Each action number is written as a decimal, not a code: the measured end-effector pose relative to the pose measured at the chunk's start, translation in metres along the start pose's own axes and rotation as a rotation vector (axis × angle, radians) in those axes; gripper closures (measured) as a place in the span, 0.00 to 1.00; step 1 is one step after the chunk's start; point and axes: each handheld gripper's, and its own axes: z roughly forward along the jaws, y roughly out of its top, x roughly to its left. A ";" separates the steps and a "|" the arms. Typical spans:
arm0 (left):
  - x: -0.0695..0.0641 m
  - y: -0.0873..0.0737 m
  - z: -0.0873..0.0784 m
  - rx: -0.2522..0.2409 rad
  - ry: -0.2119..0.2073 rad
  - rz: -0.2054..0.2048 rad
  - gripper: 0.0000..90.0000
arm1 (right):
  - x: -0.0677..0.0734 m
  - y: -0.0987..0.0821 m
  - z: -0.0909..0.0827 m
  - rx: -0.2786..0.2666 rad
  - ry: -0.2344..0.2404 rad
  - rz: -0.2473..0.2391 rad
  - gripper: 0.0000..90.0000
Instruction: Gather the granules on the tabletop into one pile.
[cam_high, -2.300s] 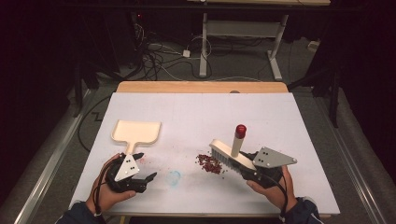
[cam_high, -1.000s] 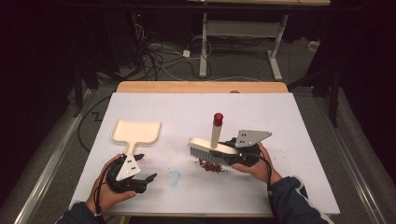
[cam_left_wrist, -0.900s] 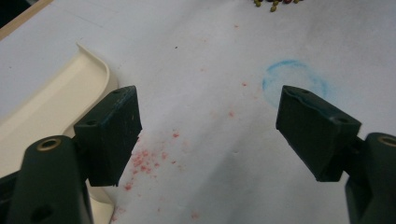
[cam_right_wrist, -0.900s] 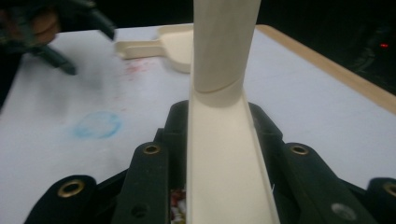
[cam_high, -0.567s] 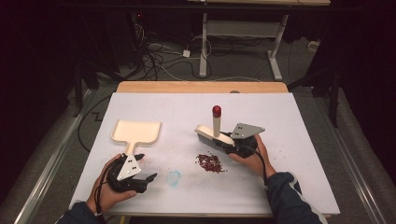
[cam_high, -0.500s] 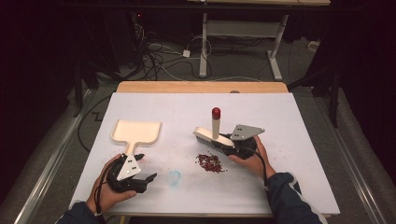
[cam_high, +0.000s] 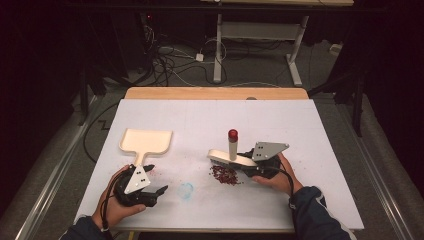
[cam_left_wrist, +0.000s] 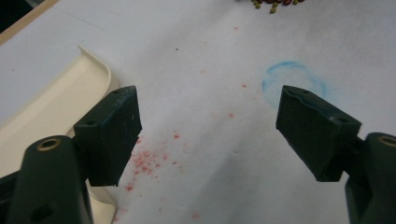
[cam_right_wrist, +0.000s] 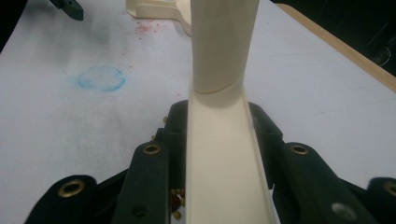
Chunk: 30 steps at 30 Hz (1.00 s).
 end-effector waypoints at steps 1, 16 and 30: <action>0.000 0.000 0.000 -0.002 0.001 -0.001 0.24 | 0.000 0.002 -0.001 0.000 -0.016 0.003 0.75; 0.006 -0.001 -0.010 -0.038 0.033 -0.036 0.24 | 0.069 0.045 0.007 -0.088 -0.152 0.233 0.75; 0.003 -0.001 -0.006 -0.024 0.009 -0.018 0.24 | 0.078 0.030 0.036 0.022 -0.295 0.335 0.75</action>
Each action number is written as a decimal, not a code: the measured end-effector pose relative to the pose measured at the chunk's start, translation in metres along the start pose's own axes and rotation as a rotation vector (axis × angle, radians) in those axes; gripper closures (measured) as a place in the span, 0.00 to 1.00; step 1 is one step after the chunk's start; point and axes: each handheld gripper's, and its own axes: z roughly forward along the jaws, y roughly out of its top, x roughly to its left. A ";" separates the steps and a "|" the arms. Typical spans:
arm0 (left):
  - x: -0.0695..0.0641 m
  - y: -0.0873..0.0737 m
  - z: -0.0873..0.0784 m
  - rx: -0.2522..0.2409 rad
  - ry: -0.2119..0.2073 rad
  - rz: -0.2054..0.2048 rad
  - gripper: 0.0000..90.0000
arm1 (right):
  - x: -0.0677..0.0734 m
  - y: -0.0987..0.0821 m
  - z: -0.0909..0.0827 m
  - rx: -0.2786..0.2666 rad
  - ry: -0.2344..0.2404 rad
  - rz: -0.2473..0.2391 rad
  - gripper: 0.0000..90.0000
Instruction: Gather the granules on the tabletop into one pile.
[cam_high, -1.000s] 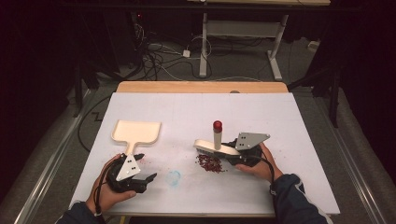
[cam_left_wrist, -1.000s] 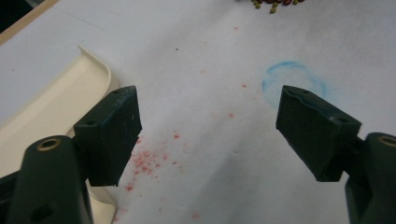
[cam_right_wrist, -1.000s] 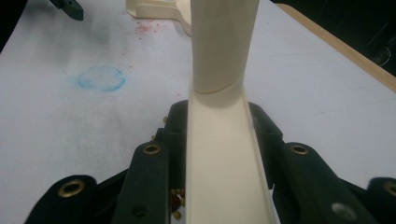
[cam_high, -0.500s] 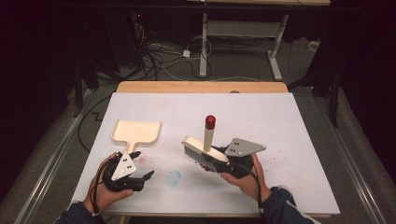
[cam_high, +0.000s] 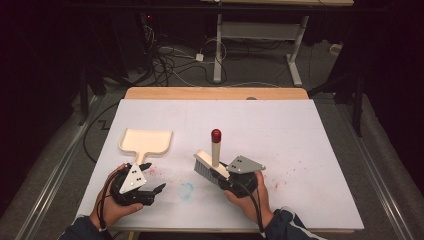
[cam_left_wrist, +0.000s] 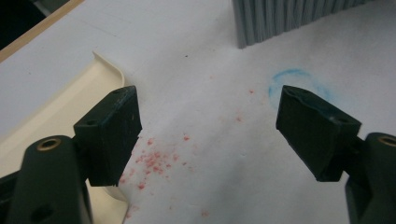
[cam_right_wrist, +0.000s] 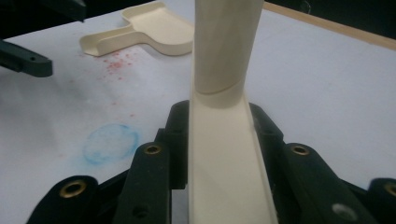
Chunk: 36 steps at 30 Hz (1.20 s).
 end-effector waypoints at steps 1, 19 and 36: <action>0.000 0.000 0.000 0.002 -0.001 0.001 0.24 | -0.003 0.000 -0.001 0.004 -0.005 0.010 0.75; -0.002 0.001 0.002 0.006 0.002 0.014 0.24 | -0.041 0.012 -0.067 -0.075 -0.027 0.047 0.75; -0.002 0.001 0.005 0.024 0.002 0.019 0.24 | -0.084 -0.012 -0.127 -0.048 -0.023 -0.027 0.74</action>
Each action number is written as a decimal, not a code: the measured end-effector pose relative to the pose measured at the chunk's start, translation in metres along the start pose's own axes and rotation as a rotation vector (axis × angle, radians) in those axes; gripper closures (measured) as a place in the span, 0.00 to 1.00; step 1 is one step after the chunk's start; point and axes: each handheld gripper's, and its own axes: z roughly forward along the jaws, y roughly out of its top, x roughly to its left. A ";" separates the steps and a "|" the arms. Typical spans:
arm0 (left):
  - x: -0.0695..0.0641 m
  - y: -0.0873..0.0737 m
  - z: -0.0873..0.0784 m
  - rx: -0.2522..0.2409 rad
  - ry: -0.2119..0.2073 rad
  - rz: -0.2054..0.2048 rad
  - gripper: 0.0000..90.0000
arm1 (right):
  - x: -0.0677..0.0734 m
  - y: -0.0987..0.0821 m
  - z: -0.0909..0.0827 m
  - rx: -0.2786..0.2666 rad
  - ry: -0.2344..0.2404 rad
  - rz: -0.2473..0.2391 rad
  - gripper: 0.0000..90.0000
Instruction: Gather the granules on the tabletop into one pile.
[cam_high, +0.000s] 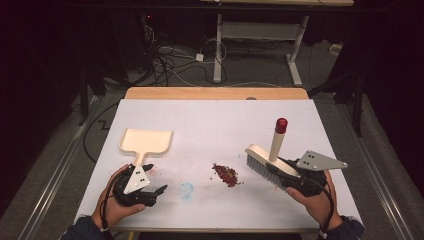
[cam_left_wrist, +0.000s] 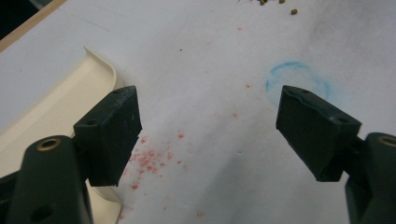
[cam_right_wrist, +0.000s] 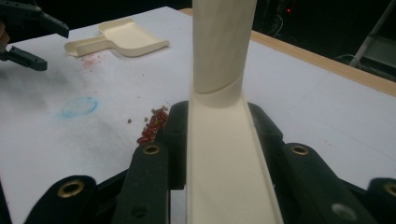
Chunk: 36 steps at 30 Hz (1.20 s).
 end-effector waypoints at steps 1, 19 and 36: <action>0.000 0.000 0.000 0.001 0.001 0.000 0.24 | -0.001 -0.001 -0.003 0.003 0.002 -0.001 0.74; -0.001 0.001 0.003 0.005 -0.020 -0.006 0.24 | -0.020 -0.022 -0.030 0.222 0.131 0.128 0.74; -0.003 0.001 0.007 0.021 -0.051 -0.014 0.24 | -0.110 -0.028 0.017 0.263 0.131 0.212 0.59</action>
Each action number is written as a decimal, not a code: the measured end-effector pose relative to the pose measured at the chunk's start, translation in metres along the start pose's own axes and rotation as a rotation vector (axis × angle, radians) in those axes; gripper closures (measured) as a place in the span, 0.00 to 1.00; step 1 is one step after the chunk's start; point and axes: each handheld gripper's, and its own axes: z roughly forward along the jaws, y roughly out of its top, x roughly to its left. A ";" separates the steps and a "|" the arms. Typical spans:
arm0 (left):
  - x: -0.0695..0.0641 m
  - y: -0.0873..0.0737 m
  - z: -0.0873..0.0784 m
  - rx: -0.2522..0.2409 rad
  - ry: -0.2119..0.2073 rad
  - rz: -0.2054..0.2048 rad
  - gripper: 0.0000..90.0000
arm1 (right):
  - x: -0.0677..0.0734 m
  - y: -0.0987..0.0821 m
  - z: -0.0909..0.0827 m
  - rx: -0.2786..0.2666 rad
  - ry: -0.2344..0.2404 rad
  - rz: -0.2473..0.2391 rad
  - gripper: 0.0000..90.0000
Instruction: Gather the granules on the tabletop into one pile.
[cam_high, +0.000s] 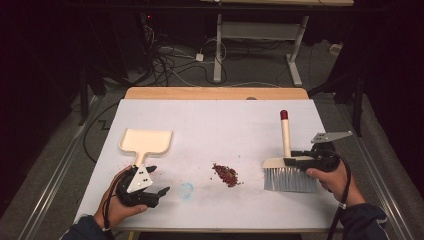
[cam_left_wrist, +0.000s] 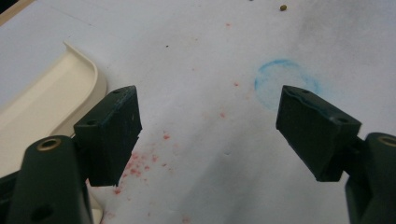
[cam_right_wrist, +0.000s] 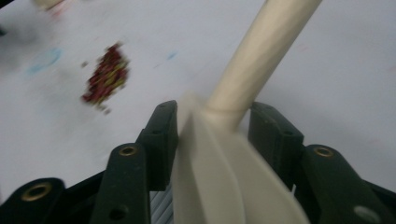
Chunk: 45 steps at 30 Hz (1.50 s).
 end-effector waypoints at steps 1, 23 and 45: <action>0.000 0.000 0.000 0.001 -0.003 0.000 0.24 | -0.005 0.002 -0.001 -0.005 -0.039 -0.006 0.59; -0.001 0.000 0.002 0.016 0.000 0.023 0.24 | -0.031 -0.006 0.042 0.144 -0.490 0.078 0.83; -0.003 0.000 0.002 0.018 0.006 0.028 0.24 | -0.033 -0.005 0.043 0.099 -0.512 0.071 0.73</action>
